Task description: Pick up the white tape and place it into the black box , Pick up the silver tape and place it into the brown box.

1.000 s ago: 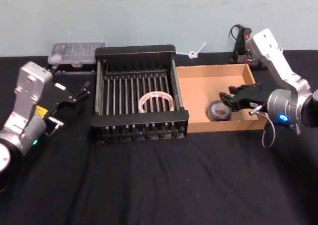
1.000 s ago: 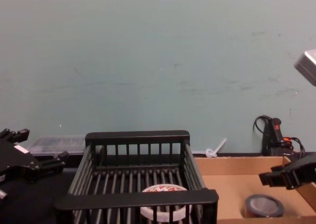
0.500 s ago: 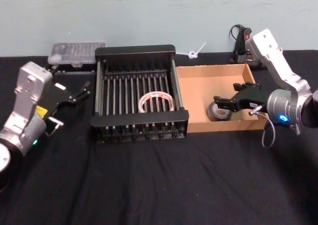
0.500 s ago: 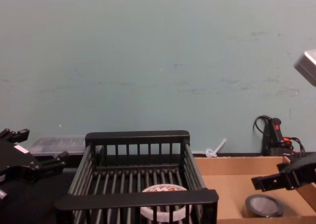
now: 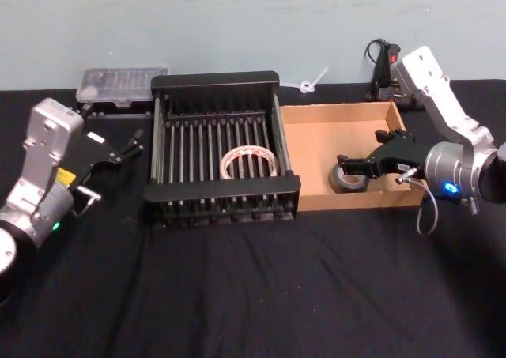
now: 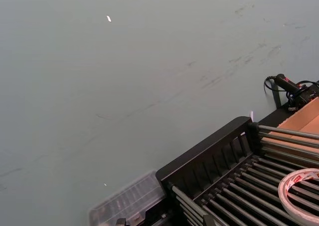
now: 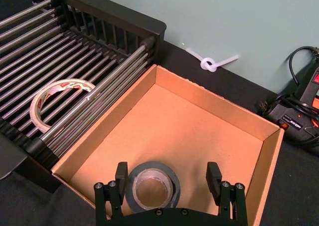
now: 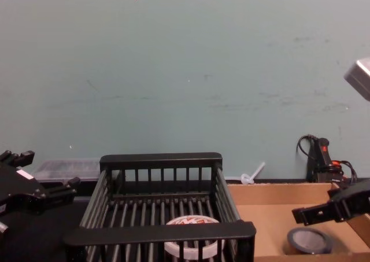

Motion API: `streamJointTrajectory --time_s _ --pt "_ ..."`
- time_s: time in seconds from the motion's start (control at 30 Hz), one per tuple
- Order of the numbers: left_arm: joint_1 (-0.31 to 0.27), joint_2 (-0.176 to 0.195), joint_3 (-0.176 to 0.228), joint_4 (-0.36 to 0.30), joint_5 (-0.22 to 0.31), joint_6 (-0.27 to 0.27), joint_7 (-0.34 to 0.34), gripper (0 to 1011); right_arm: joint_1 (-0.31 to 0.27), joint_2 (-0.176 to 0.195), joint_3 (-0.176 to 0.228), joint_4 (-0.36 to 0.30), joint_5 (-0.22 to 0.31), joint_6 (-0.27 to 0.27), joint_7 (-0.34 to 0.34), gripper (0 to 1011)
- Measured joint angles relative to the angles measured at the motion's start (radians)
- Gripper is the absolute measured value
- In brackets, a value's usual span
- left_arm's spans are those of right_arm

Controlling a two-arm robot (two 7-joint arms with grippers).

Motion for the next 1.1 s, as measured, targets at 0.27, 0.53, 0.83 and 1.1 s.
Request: streamJointTrajectory --time_s 0.27,0.53,0.83,1.1 --pt "0.000 0.000 0.000 0.000 0.000 0.000 0.000 1001 -0.037 -0.003 0.031 -0.046 -0.045 -0.049 -0.062 1002" --pt "0.000 0.000 0.000 0.000 0.000 0.000 0.000 1001 -0.118 -0.023 0.076 -0.112 -0.122 -0.179 -0.198 1002" --pt "0.000 0.000 0.000 0.000 0.000 0.000 0.000 1001 -0.207 -0.032 0.107 -0.129 -0.186 -0.339 -0.275 1002" --pt "0.000 0.000 0.000 0.000 0.000 0.000 0.000 1002 -0.259 -0.044 0.121 -0.099 -0.209 -0.406 -0.282 1002"
